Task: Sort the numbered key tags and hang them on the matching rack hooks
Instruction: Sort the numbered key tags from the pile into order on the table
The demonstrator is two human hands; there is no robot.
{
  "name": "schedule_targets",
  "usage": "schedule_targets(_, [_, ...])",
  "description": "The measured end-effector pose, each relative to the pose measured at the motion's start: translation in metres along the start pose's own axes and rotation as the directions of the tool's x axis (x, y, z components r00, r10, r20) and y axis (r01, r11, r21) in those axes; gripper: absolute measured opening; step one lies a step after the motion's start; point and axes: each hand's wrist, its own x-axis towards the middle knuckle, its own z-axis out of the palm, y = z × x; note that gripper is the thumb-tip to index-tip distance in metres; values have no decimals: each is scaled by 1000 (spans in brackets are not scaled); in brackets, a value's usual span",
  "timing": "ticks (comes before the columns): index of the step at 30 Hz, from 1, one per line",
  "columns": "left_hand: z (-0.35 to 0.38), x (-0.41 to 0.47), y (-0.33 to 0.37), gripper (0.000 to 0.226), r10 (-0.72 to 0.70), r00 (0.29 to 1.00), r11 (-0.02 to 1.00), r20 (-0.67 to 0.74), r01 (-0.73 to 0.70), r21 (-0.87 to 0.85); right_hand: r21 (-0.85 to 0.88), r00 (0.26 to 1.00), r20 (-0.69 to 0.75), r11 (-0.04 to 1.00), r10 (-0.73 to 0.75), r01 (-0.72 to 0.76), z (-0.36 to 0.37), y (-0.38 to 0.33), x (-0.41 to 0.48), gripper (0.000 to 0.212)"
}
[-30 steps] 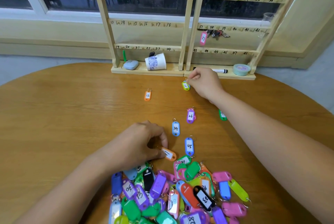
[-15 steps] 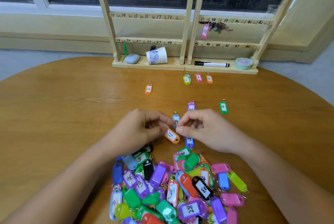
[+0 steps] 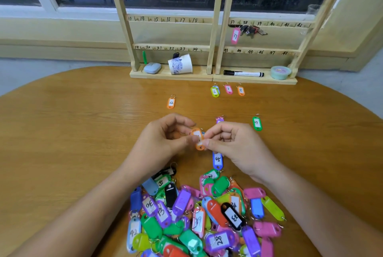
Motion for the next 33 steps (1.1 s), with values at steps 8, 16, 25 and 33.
schedule_targets(8, [-9, 9, -1, 15, -129, 988, 989, -86, 122, -86, -41, 995, -48, 995, -90, 88, 4, 4, 1, 9])
schedule_targets(16, [-67, 64, -3, 16, -140, 929, 968, -343, 202, 151, -170, 980, -121, 976, -161, 139, -9, 9, 2, 14])
schedule_targets(25, [-87, 106, -33, 13, -110, 899, 843, -423, 310, 440, -238, 979, -117, 962, -164, 133, -13, 10, 2, 18])
schedule_targets(33, [-89, 120, -39, 15, -5, 904, 766, -428, 278, 579, -254, 980, -105, 958, -168, 137, -15, 11, 2, 17])
